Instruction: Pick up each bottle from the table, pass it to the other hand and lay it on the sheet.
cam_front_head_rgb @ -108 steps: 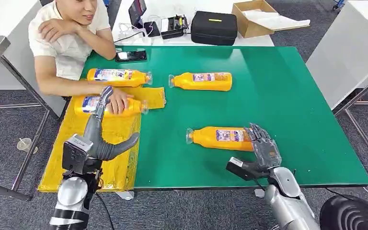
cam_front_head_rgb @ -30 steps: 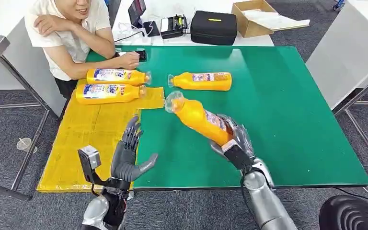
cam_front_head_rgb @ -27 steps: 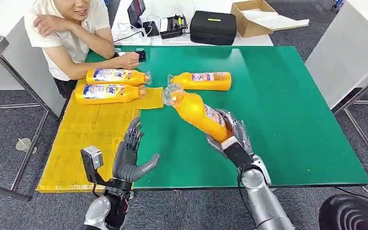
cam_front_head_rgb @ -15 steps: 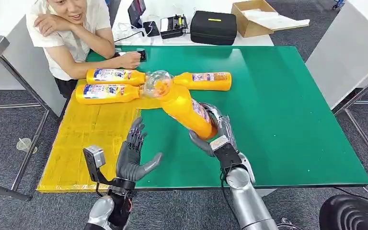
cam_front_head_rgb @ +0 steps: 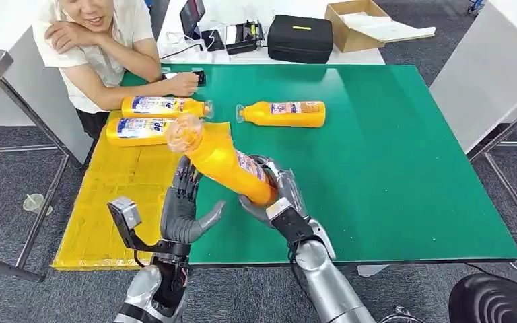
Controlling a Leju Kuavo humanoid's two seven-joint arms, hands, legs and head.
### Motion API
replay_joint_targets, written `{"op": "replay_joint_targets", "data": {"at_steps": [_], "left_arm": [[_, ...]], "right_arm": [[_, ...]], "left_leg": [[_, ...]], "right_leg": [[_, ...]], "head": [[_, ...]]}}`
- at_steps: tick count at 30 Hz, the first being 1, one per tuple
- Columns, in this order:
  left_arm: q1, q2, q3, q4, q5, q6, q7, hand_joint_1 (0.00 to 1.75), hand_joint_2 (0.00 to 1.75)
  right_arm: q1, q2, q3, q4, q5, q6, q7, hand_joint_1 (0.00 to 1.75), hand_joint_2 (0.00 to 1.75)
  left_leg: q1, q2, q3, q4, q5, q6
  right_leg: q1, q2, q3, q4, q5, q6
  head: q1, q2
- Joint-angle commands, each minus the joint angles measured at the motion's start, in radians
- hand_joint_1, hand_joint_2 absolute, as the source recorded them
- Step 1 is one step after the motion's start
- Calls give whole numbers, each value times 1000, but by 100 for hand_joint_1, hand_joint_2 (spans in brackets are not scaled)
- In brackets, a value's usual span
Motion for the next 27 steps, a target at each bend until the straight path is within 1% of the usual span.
{"op": "replay_joint_targets", "data": {"at_steps": [1, 3, 4, 5, 9, 10, 12, 13, 15, 18, 20, 21, 22, 23, 24, 25, 26, 27], "left_arm": [[-61, -3, -19, 37, 19, 17, -4, 0, 175], [-68, -4, -24, 43, 29, 11, -1, 0, 175], [-68, -5, -28, 45, 28, 12, -2, 0, 175], [-68, -5, -28, 45, 28, 12, -2, 0, 175], [-68, -5, -29, 45, 28, 12, -2, 0, 175], [-68, -5, -29, 45, 28, 12, -2, 0, 175], [-68, 0, -39, 46, 55, -3, 7, 0, 175], [-71, 1, -42, 50, 56, -2, 7, 0, 175], [-76, 4, -49, 66, 66, -2, 14, 0, 175], [-95, 4, -54, 109, 72, 2, 20, 0, 175], [-115, -1, -49, 145, 88, 0, 31, 0, 175], [-123, -3, -45, 156, 91, 3, 33, 0, 175], [-125, -3, -44, 157, 91, 3, 33, 0, 175], [-134, -13, -28, 177, 114, 0, 42, 9, 175], [-137, -14, -25, 181, 115, 2, 42, 175, 175], [-145, -8, -28, 185, 104, 3, 31, 175, 175], [-146, -7, -27, 185, 104, 3, 30, 175, 175], [-143, -6, -21, 176, 106, 4, 19, 175, 175]], "right_arm": [[-54, -18, 92, 154, 15, -14, -12, 175, 175], [-55, -17, 104, 164, 18, -20, -12, 175, 175], [-54, -16, 106, 167, 17, -23, -13, 175, 175], [-54, -16, 106, 167, 17, -23, -13, 175, 175], [-56, -18, 105, 169, 17, -24, -13, 175, 175], [-56, -18, 105, 169, 17, -24, -13, 175, 175], [-62, -19, 111, 185, 9, -29, -14, 173, 175], [-62, -18, 112, 189, 7, -32, -15, 175, 175], [-61, -16, 121, 195, 5, -36, -22, 175, 175], [-61, -15, 148, 182, 22, -62, -31, 175, 175], [-64, -13, 167, 166, 25, -70, -31, 175, 175], [-64, -9, 172, 162, 29, -78, -29, 175, 175], [-65, -9, 173, 161, 29, -79, -29, 175, 175], [-67, -6, 181, 160, 26, -76, -28, 175, 175], [-69, -6, 183, 165, 25, -78, -24, 162, 175], [-73, -4, 184, 179, 14, -78, -20, 148, 175], [-73, -4, 183, 181, 12, -79, -19, 129, 175], [-72, -4, 178, 191, 7, -86, -17, 115, 175]], "left_leg": [[0, 2, 3, 0, -1, 0], [1, 3, 7, 2, -4, 0], [0, 2, 3, 0, -1, 0], [1, 2, 5, 1, -2, 0], [0, 1, 2, 0, -1, 0], [1, 1, 4, 1, -2, 0], [0, 1, 3, 0, -1, 0], [0, 1, 2, 0, -1, 0], [1, 2, 6, 1, -3, 0], [0, 1, 2, 0, -1, 0], [1, 2, 6, 1, -3, 0], [0, 1, 2, 0, -1, 0], [1, 1, 4, 1, -2, 0], [0, 1, 2, 0, -1, 0], [0, 1, 1, 0, 0, 0], [1, 2, 4, 1, -2, 0], [0, 2, 3, 0, -1, 0], [0, 1, 1, 0, 0, 0]], "right_leg": [[1, 0, 3, 0, -1, -3], [3, 1, 7, 0, -3, -5], [1, 0, 3, 0, -1, -3], [2, 0, 5, 0, -2, -4], [1, 0, 2, -1, -1, -2], [2, -1, 5, 0, -2, -4], [1, 0, 3, 0, -1, -3], [1, 0, 2, 0, 0, -2], [2, 0, 6, 0, -2, -5], [1, 0, 2, 0, 0, -2], [2, 0, 6, 0, -3, -5], [1, 0, 2, 0, -1, -2], [2, -1, 5, 0, -2, -4], [1, -1, 3, 0, -1, -3], [1, 0, 1, 0, 0, -2], [1, 0, 4, 0, -2, -4], [1, 0, 3, 0, -1, -3], [1, 0, 1, 0, 0, -2]], "head": [[0, 0], [0, 0], [0, 0], [0, 0], [0, 0], [0, 0], [0, 0], [0, 0], [0, 0], [0, 0], [0, 0], [0, 0], [0, 0], [0, 0], [0, 0], [0, 0], [0, 0], [0, 0]]}}
